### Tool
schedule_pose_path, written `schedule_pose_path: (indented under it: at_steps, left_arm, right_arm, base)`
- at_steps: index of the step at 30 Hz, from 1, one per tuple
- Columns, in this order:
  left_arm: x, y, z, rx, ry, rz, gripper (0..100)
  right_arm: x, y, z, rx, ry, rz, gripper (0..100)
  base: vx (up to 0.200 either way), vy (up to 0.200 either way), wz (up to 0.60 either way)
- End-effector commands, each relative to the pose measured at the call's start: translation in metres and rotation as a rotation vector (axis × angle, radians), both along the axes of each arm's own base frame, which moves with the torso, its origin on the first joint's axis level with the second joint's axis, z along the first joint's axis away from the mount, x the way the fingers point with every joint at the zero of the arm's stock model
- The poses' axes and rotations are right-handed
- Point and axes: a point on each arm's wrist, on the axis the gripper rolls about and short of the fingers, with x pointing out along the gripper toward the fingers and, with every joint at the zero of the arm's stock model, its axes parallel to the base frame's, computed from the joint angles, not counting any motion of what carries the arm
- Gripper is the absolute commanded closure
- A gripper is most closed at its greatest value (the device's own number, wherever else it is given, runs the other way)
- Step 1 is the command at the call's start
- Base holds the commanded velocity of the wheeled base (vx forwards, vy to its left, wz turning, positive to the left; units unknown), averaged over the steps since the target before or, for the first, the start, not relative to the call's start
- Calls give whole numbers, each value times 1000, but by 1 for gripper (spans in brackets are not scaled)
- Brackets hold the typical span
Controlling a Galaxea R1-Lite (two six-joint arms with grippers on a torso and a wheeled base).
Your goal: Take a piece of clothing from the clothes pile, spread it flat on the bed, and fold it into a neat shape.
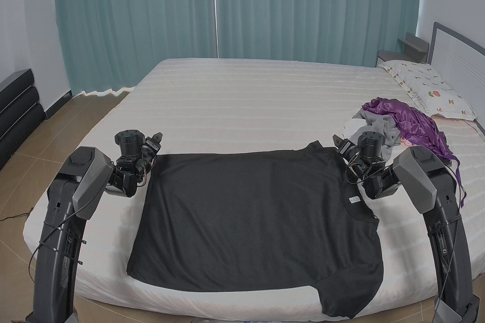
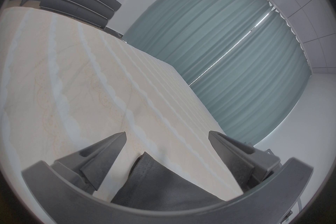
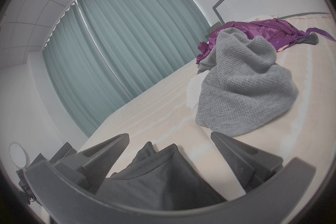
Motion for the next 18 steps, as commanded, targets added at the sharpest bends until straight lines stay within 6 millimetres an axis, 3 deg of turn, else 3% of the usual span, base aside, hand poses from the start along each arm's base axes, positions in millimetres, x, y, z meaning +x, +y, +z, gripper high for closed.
schedule_pose_path:
  at_steps: [1,7,8,9,14,18]
  left_arm:
    - [-22,6,38,-26,-12,15,0]
    - [-65,7,80,-36,-62,-16,0]
    - [-67,7,81,-36,-62,-16,0]
    - [-81,6,92,-40,-54,-33,0]
    - [-125,2,105,-49,13,-71,0]
    - [-156,0,109,-54,62,-88,0]
  right_arm:
    - [-33,-4,46,8,-20,14,0]
    - [-92,-7,76,19,8,39,0]
    - [-94,-7,76,19,8,41,0]
    - [-117,-7,83,20,19,53,0]
    - [-188,-3,95,28,91,134,0]
    - [-227,-1,96,29,148,184,0]
  base:
    - [0,0,0]
    - [0,0,0]
    - [0,0,0]
    - [0,0,0]
    - [0,0,0]
    - [0,0,0]
